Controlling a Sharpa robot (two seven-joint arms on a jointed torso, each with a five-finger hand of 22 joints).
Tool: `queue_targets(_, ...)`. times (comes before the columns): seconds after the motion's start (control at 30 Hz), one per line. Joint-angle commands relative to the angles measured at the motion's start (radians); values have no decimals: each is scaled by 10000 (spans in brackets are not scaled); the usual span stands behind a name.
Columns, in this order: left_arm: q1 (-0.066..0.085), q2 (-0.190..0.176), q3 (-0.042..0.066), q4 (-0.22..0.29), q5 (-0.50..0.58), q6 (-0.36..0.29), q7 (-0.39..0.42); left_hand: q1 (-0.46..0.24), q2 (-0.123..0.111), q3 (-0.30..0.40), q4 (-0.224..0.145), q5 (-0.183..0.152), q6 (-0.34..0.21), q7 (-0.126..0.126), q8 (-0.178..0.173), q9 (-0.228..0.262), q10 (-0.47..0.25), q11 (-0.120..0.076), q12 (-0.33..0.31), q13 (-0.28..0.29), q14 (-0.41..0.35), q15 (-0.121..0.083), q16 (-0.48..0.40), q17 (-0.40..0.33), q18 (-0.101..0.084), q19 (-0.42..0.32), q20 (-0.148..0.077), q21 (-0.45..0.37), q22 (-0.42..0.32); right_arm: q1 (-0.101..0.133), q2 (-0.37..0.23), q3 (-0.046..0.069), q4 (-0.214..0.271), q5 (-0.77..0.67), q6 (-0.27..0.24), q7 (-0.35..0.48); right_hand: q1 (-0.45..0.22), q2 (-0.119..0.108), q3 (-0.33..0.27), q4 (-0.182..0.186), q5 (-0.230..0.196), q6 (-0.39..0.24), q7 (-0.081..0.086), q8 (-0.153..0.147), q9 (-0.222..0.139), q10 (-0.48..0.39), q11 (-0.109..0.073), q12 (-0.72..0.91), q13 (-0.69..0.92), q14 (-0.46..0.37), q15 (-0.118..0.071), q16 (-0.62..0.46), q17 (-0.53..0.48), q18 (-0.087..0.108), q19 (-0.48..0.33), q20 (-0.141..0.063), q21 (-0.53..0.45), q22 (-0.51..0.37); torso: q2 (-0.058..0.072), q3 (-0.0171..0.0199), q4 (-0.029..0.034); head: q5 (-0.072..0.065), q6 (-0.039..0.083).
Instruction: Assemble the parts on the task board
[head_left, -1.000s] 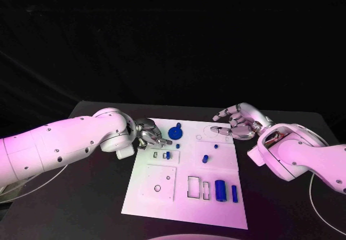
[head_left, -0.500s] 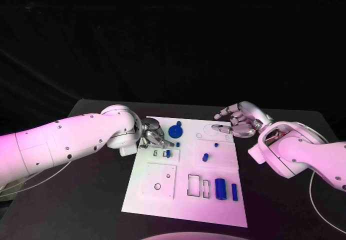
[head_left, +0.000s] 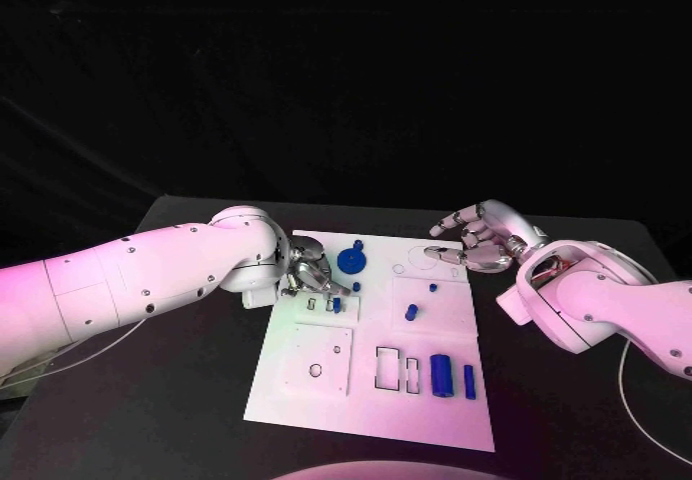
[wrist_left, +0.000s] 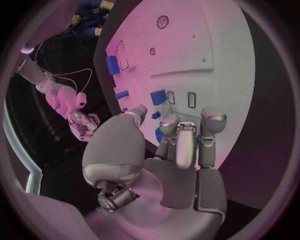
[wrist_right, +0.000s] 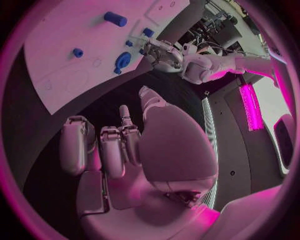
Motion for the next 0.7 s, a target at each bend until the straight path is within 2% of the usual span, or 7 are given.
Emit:
queue_targets(0.03, 14, 56, -3, -13, -135, 426, -61, -18, 94, -61, -23, -11, -83, 2, 48, 15, -62, -27, -6, -5, 414, -70, 28, 542, -151, -16, -24, 50, 20, 10, 7, 2, -5, -30, 104, -34, -62, 66, -44, -13, 11, 48, 8, 42, 16, 176, -61, -61, 1611, 894, -22, -50, 1813, 99, -47, -13, -63, 769, 4, 0, 8, -25, -24)
queue_targets(0.37, 13, 146, -12, -10, 18, 606, -83, 57, 163, -44, -32, -10, -109, 2, 59, 37, -85, -26, -13, -25, 409, -69, 23, 532, -155, -17, -23, 72, 50, 20, 5, 2, -39, -47, 101, -64, -82, 73, -51, -15, 11, 36, 7, 47, 16, 171, -62, -67, 1606, 894, -24, -52, 1810, 100, -50, -16, -71, 765, -5, 13, 7, 24, -55)
queue_targets(0.53, 13, 164, -15, -28, 130, 713, -92, 188, 252, -9, -43, -10, -144, 6, 74, 66, -101, -24, -8, -29, 400, -66, 13, 511, -157, -27, -21, 96, 76, 28, 11, 2, -89, -49, 130, -78, -86, 80, -51, -17, 13, 33, 6, 51, 16, 168, -63, -72, 1601, 894, -25, -51, 1813, 92, -32, -17, -41, 788, -10, 1, 17, 7, -71)
queue_targets(0.7, 13, 182, -17, -28, 163, 771, -96, 359, 302, 30, -52, -12, -174, 11, 87, 95, -126, -20, -11, -49, 395, -63, 9, 502, -156, -51, -16, 111, 84, 33, 23, 2, -139, -48, 121, -87, -86, 80, -51, -17, 13, 33, 6, 51, 16, 168, -63, -72, 1601, 894, -25, -51, 1813, 92, -32, -17, -41, 788, 1, 8, 16, 9, -82)
